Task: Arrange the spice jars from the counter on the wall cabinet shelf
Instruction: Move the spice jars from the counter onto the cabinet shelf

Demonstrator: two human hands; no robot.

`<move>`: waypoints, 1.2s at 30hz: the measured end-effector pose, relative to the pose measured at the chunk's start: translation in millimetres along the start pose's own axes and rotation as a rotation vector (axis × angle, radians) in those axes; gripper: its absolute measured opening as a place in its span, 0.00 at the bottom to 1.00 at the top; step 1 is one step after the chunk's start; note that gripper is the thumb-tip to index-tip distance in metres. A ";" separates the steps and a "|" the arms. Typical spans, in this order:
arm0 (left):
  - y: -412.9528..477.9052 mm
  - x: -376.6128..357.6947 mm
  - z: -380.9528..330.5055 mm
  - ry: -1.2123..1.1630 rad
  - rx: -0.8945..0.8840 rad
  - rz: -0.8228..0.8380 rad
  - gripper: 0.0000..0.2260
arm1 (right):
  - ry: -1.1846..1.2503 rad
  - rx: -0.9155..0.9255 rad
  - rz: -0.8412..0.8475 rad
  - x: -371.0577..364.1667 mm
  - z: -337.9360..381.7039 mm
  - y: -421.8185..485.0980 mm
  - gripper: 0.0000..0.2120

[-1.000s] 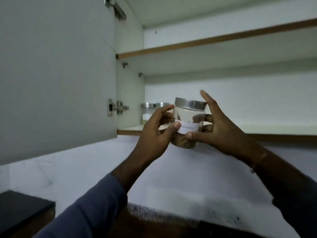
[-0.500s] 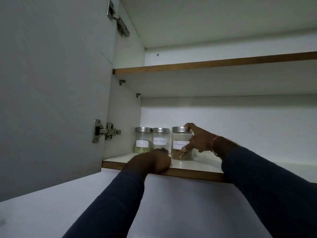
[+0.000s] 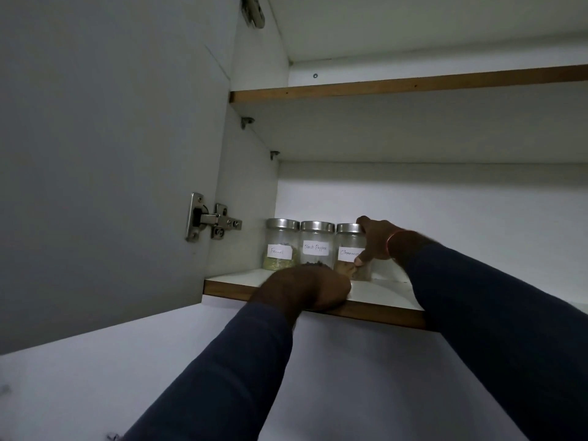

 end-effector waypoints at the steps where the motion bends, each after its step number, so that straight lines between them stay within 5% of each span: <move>1: 2.9 -3.3 1.2 0.016 -0.052 0.045 0.16 | -0.001 -0.001 -0.004 -1.3 -0.7 0.7 0.38; 6: 0.2 -2.1 -2.8 0.061 -0.119 0.007 0.15 | 0.006 0.000 0.007 -5.8 -2.5 0.9 0.38; 12: -11.9 16.9 -3.6 -0.077 -0.250 -0.201 0.17 | 0.102 -0.096 0.026 1.7 -2.3 -14.2 0.56; 14: -12.3 17.8 0.3 -0.074 -0.292 -0.225 0.20 | 0.108 -0.131 -0.030 12.3 -4.4 -30.5 0.47; 18: -17.8 24.1 -3.5 0.027 -0.344 -0.298 0.20 | 0.116 0.035 -0.268 44.7 9.7 -106.1 0.15; 22: -55.9 13.2 -19.3 0.311 -0.379 -0.463 0.17 | 0.242 0.123 -0.299 47.9 9.6 -203.4 0.13; 26: -145.5 -67.6 -44.2 0.138 -0.810 -0.711 0.13 | 0.339 0.168 -0.439 34.8 -3.4 -319.3 0.09; 28: -199.7 -145.9 -37.3 -0.080 -0.905 -0.564 0.16 | 0.410 0.123 -0.378 3.4 -15.3 -383.7 0.09; 32: -284.4 -309.0 6.1 -0.338 -0.621 -0.038 0.19 | 0.535 -0.148 -0.003 -109.9 -49.0 -503.4 0.07; 36: -373.2 -427.8 37.7 -0.440 -0.456 0.275 0.15 | 0.583 -0.453 0.402 -212.3 -82.7 -629.1 0.08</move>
Point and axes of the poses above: each hand's wrist, its own y-axis towards the middle knuckle, its own x-axis out of the back of the hand, z = x × y, the point moved 6 cm from there along y, towards the middle knuckle, and after that the axes turned 13 degrees about -y, right-handed, at the moved point
